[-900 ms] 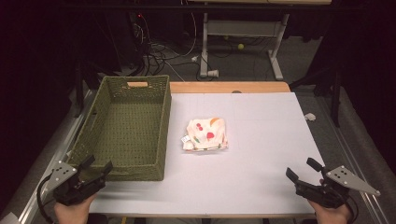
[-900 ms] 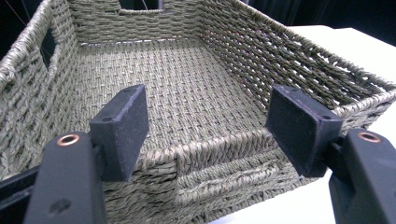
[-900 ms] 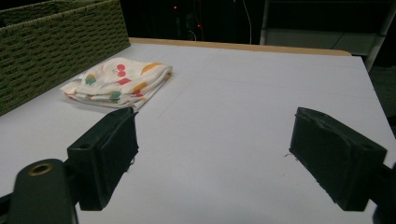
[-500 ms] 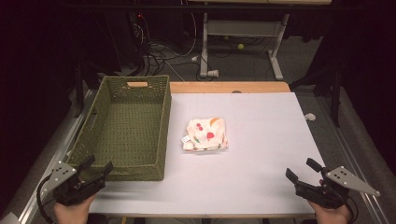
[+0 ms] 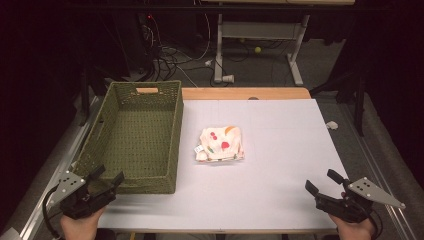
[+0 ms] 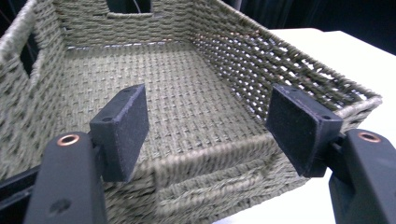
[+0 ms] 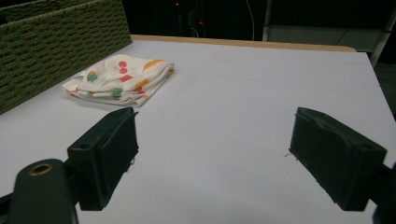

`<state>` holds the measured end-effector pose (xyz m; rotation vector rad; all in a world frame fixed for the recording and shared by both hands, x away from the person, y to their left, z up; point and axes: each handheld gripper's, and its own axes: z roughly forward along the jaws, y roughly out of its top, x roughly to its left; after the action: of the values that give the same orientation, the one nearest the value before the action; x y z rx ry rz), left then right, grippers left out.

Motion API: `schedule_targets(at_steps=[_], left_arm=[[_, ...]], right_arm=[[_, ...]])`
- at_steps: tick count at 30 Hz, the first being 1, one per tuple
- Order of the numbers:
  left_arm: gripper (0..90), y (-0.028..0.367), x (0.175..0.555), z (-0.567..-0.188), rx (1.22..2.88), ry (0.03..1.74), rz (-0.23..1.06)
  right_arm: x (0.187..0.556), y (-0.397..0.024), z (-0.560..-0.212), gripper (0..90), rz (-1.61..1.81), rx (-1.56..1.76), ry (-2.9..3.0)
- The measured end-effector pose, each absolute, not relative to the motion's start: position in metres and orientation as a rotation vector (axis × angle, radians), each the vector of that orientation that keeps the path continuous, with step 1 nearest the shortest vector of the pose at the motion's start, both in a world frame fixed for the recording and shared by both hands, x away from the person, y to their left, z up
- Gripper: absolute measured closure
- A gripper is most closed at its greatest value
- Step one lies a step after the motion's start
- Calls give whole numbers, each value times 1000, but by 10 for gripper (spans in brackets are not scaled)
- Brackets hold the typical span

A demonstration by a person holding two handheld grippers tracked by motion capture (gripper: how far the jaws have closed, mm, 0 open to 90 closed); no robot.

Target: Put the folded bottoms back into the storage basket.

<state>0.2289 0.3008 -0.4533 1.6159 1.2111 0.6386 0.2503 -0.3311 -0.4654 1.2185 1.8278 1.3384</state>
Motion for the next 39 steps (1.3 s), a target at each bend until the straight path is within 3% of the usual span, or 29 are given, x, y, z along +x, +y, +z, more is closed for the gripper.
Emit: schedule_targets(at_steps=[39], left_arm=[[281, 256, 257, -422, 1667, 1059, 544]], right_arm=[[250, -331, -465, 154, 1338, 1219, 1825]])
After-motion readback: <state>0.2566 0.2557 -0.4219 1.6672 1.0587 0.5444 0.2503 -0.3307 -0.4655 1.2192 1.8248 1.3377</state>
